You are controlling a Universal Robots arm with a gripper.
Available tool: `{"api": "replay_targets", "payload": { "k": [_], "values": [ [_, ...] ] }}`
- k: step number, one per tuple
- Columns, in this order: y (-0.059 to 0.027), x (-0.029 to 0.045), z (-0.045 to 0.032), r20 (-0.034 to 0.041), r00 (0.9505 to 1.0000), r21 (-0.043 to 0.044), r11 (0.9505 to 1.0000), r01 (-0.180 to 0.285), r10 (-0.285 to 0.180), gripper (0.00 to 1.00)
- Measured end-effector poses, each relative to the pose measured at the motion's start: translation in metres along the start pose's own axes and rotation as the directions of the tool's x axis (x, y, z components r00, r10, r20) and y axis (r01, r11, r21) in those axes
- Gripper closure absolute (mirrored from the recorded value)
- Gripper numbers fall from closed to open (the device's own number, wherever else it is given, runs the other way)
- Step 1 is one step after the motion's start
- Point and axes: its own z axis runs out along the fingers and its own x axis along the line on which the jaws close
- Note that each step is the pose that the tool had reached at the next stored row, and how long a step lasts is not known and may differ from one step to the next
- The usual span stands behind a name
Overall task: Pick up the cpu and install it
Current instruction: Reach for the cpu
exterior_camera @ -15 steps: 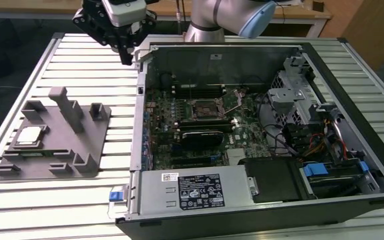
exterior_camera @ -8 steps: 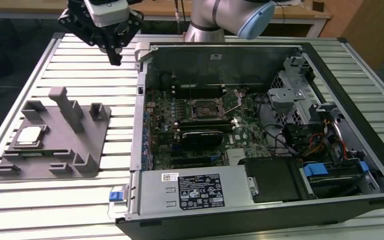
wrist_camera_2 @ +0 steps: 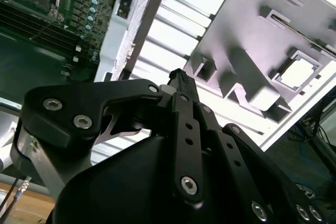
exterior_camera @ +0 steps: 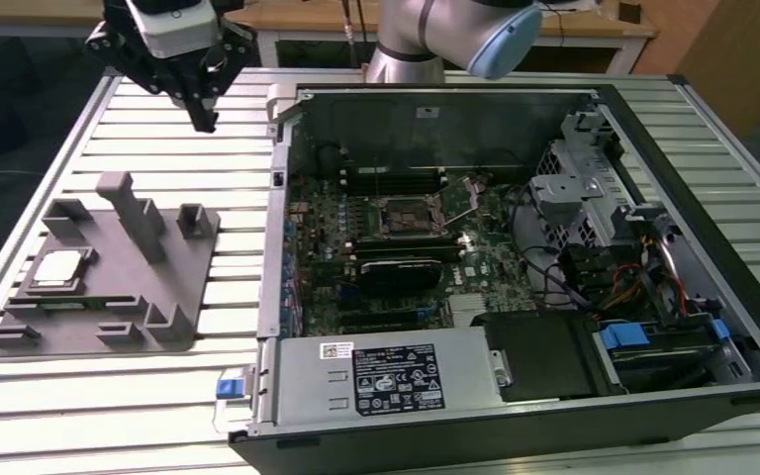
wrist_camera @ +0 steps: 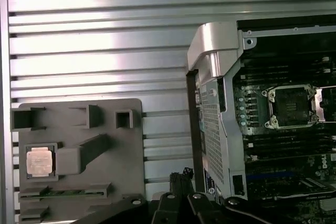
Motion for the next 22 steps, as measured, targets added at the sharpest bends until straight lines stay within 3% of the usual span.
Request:
{"api": "replay_targets", "payload": {
  "k": [6,22],
  "values": [
    [-0.0012,0.0150,0.0014,0.0000,1.0000,0.0000,1.0000,0.000,0.000,0.89],
    [-0.0060,0.0443,0.0061,0.0000,1.0000,0.0000,1.0000,0.000,0.000,0.89]
  ]
}}
